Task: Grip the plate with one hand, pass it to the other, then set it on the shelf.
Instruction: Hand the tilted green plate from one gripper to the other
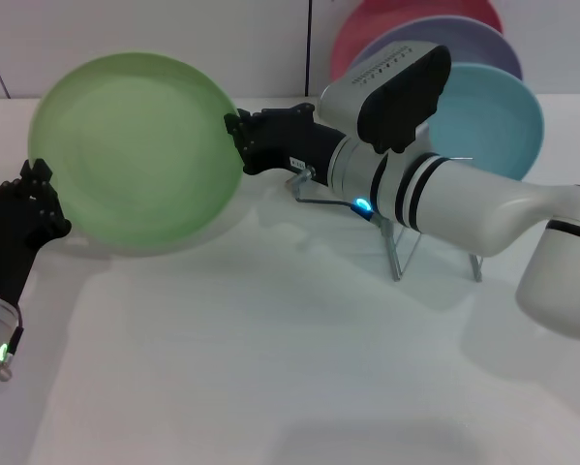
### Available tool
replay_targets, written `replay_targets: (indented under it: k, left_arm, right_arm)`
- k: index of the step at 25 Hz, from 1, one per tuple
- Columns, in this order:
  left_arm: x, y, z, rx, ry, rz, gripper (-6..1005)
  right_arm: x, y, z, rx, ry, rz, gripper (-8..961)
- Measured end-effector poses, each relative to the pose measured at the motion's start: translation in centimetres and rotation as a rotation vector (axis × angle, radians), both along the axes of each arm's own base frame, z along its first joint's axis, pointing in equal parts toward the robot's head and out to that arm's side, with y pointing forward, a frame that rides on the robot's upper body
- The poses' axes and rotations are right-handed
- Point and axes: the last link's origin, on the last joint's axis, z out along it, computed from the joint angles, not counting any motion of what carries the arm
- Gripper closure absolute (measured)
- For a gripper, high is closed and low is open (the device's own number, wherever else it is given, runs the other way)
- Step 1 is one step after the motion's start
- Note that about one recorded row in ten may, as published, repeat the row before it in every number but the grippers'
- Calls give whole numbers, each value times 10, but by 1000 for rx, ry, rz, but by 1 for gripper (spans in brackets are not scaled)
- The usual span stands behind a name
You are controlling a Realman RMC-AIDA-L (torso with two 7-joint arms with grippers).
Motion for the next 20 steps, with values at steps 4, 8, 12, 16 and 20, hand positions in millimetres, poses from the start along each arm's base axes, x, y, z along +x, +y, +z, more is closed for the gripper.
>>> replay_targets:
  k: [4,8,12,16,20]
  left_arm:
    - [1,0,-1,-10,5,-12,960]
    - [3,0,-2,-20,6,-24,955]
    - [2,-3,-1,-10,-4,-20,918]
    - [-4,-11,7,49,-30,-10,784]
    - [-7,-16,12,77,-44,-8,600]
  right_arm:
    - [0,1,1,2,3,-5,916]
    - [1,1,1,4,9,-14,915]
    - [2,3,2,10,15,-31,915]
    - [2,4,4,16,17,-36,917]
    - [3,4,4,17,18,-38,918]
